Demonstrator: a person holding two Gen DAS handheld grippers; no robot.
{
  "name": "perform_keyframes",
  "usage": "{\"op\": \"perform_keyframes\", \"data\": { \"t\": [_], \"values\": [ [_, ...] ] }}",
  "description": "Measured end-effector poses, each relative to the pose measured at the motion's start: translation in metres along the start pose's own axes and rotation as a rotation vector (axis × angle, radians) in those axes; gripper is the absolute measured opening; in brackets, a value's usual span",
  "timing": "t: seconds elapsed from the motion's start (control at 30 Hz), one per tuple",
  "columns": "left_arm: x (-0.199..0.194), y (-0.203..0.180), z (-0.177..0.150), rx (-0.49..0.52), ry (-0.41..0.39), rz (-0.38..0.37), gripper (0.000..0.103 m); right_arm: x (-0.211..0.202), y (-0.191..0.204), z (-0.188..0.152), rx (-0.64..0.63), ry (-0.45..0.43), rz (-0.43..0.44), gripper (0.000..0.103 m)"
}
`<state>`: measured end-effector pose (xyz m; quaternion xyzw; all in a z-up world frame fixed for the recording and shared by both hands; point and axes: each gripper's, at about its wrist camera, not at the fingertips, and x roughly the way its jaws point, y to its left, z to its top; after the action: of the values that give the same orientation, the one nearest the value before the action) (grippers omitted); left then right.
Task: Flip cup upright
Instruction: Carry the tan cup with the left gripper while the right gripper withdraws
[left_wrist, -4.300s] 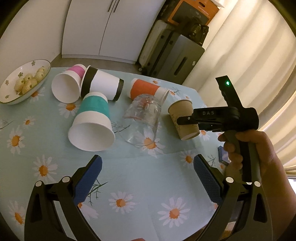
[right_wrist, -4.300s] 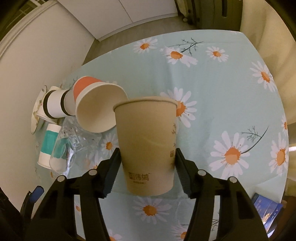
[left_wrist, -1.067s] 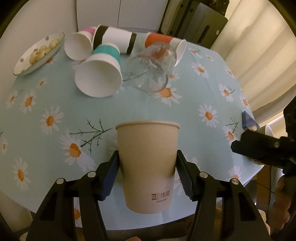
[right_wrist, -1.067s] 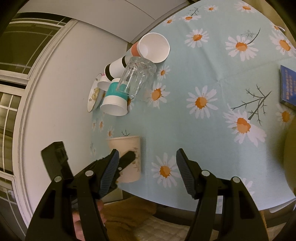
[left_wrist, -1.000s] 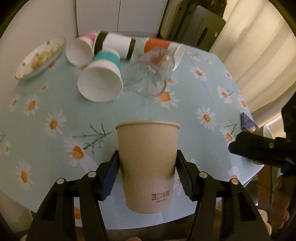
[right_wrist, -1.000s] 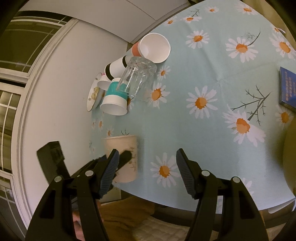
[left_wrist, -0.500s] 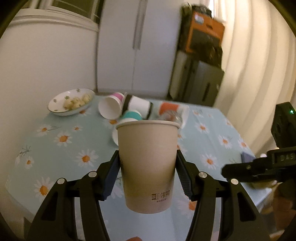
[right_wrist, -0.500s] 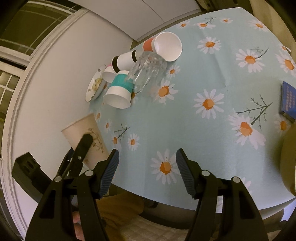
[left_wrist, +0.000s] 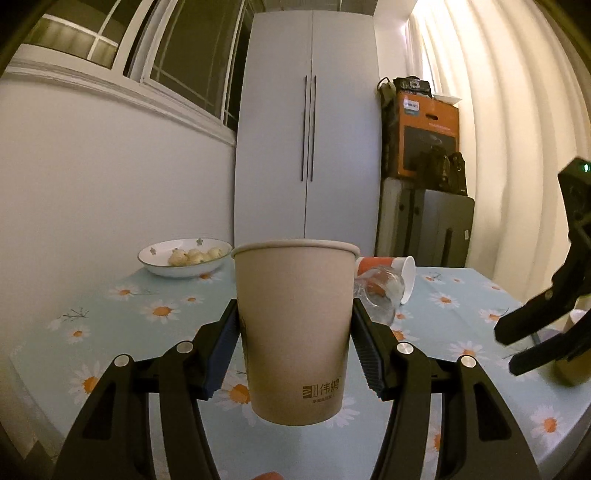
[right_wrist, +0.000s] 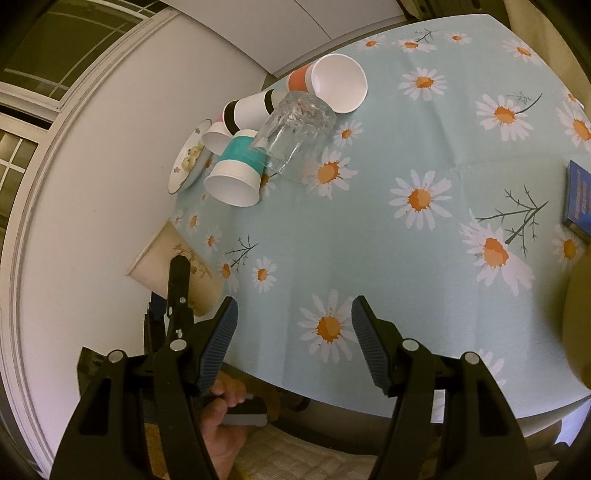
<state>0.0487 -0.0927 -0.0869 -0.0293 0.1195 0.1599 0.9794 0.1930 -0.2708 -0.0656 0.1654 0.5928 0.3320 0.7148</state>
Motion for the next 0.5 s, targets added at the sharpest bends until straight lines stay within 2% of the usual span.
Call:
{"op": "perform_keyframes", "data": {
  "t": [0.3, 0.5],
  "values": [
    [-0.004, -0.009, -0.027, 0.081, -0.057, 0.0, 0.057, 0.007, 0.001, -0.001, -0.014, 0.017, -0.013, 0.064],
    [-0.005, -0.011, -0.038, 0.089, -0.096, -0.005, 0.057, 0.008, -0.003, -0.003, -0.005, 0.023, -0.016, 0.064]
  ]
}}
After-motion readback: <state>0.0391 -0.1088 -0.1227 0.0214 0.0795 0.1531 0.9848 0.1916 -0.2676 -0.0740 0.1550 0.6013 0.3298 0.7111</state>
